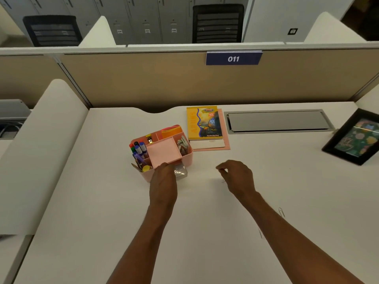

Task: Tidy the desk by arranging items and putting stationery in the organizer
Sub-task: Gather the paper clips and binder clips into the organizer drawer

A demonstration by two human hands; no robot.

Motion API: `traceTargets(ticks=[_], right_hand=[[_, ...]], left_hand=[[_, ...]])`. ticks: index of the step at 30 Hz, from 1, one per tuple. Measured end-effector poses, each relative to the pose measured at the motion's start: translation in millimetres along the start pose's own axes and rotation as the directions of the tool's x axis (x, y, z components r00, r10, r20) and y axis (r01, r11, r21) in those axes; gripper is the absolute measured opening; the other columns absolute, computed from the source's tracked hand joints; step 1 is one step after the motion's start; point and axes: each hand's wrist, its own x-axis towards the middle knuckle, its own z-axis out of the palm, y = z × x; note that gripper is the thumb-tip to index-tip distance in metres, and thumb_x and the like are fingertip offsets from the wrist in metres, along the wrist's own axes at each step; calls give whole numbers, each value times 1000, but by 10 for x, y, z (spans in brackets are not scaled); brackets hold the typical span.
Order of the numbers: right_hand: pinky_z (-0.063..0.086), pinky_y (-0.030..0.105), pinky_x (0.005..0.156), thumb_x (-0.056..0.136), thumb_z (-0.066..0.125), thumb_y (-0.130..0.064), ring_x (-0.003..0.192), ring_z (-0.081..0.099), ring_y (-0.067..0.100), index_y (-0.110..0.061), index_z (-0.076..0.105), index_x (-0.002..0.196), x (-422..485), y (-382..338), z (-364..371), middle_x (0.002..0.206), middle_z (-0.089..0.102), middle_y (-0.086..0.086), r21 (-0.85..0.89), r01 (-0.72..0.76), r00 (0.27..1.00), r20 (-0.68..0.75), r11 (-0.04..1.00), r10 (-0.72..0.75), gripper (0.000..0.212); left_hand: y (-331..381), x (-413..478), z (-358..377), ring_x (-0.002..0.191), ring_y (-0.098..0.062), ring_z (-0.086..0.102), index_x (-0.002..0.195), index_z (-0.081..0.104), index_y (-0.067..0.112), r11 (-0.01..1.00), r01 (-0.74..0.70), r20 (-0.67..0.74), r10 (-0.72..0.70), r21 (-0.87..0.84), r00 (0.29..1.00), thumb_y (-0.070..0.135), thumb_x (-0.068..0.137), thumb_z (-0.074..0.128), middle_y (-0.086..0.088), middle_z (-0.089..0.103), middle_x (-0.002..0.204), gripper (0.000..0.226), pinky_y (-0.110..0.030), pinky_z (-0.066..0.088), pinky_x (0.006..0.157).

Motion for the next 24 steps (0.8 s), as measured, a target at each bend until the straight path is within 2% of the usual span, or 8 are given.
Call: traceTargets(ticks=[2,5,10,12,15,17,21,24], right_hand=[[53,33,80,90,69,-17,97,68,17,-26,77,97,-90,208,-14,99,75,-8,-10,-50,999,9,999,50,14],[50,30,80,92,67,-20,98,67,14,-28,76,97,-211,429,-38,99,74,-11,2,-161,987,26,987,161,13],[47,28,77,91,67,-18,95,67,14,-27,75,96,-412,601,1,96,72,-11,82,-283,959,-8,956,285,13],[49,30,81,90,68,-15,98,66,15,-25,73,100,-489,649,27,101,71,-10,116,-320,946,-12,940,324,16],[51,37,89,89,69,-15,106,63,22,-19,69,112,-590,682,62,112,69,-2,99,-316,947,-24,944,320,23],[51,39,90,89,70,-17,110,61,24,-17,67,115,-629,692,92,114,67,1,87,-315,948,-16,945,317,27],[50,38,90,89,70,-18,113,56,25,-13,63,116,-647,680,145,115,62,4,75,-371,929,34,926,370,28],[49,36,86,91,66,-17,107,55,24,-14,61,112,-647,643,183,110,59,3,49,-371,929,33,927,370,22]], left_hand=[[-52,59,62,118,-18,54,132,55,15,998,66,49,-66,-10,997,11,100,52,-6,58,135,32,-14,42,92],[10,78,63,121,-23,53,132,53,9,996,80,84,-83,42,993,12,98,57,-10,56,135,35,-32,43,104],[104,12,42,108,-20,60,124,63,17,998,-54,-30,55,32,998,6,97,49,-2,65,118,32,-25,45,87],[222,-61,88,111,-20,59,122,64,13,991,-120,-59,124,66,991,11,97,54,-5,65,120,27,-22,42,93],[444,-174,295,113,-24,62,121,67,6,930,-340,-9,345,136,939,4,90,68,-11,66,122,32,-21,40,96],[590,-234,503,113,-22,61,125,66,7,902,-417,71,411,109,909,5,92,64,-9,65,123,33,-22,43,95],[645,-210,1062,128,-18,48,138,54,14,955,-293,278,266,57,923,16,100,53,-4,54,139,39,-26,38,107],[674,-154,1323,128,-20,47,137,52,12,968,-235,327,194,91,925,17,100,53,-6,53,138,38,-27,39,106]])
